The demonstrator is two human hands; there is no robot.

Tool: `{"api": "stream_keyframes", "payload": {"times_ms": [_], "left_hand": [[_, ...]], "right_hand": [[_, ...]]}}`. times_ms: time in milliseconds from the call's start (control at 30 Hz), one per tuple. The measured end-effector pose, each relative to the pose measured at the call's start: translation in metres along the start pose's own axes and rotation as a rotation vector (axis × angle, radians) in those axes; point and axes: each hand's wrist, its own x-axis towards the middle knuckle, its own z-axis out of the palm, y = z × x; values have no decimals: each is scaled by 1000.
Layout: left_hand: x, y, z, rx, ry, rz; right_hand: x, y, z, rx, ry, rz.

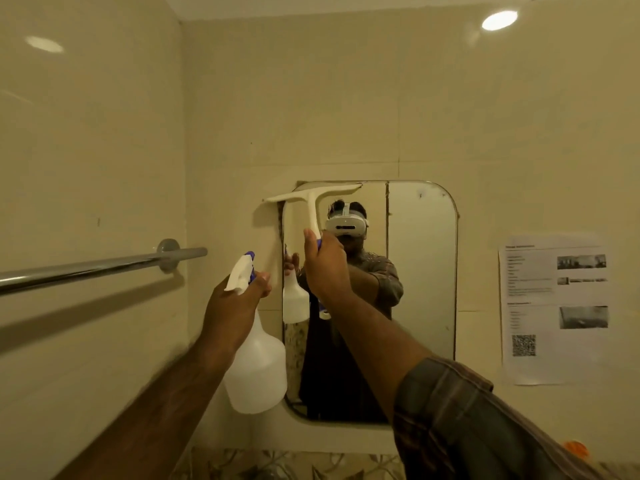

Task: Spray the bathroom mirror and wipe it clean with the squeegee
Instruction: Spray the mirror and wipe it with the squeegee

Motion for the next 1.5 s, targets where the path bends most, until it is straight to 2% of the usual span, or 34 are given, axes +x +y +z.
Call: {"api": "stream_keyframes", "payload": {"times_ms": [267,433,533,633,733,900,1000,1100,1233,1367,1500], "left_hand": [[-1,-21,8,-8,16,-21],[-2,-36,-1,17,22,-57],[-6,-42,-4,40,20,-71],[-10,-46,-6,52,12,-70],[-14,-49,-9,80,8,-76],[-23,-54,-6,96,-2,-91],[-28,-53,-1,92,-21,-90],[-25,-45,1,57,-17,-76],[-15,-29,10,11,-14,-52],[-10,-19,25,16,-5,-67],[-4,-19,33,-1,-12,-66]], "right_hand": [[-3,10,16,51,39,74],[-76,57,26,77,-22,154],[-146,102,36,124,-92,308],[-207,145,46,53,-137,420],[-254,175,51,-31,-114,482],[-309,198,46,-120,-217,737],[-320,187,33,-85,-155,829],[-275,134,9,-4,-178,685],[-147,51,-35,340,-74,366],[-29,-7,-57,230,13,115],[8,-7,-57,91,21,88]]}}
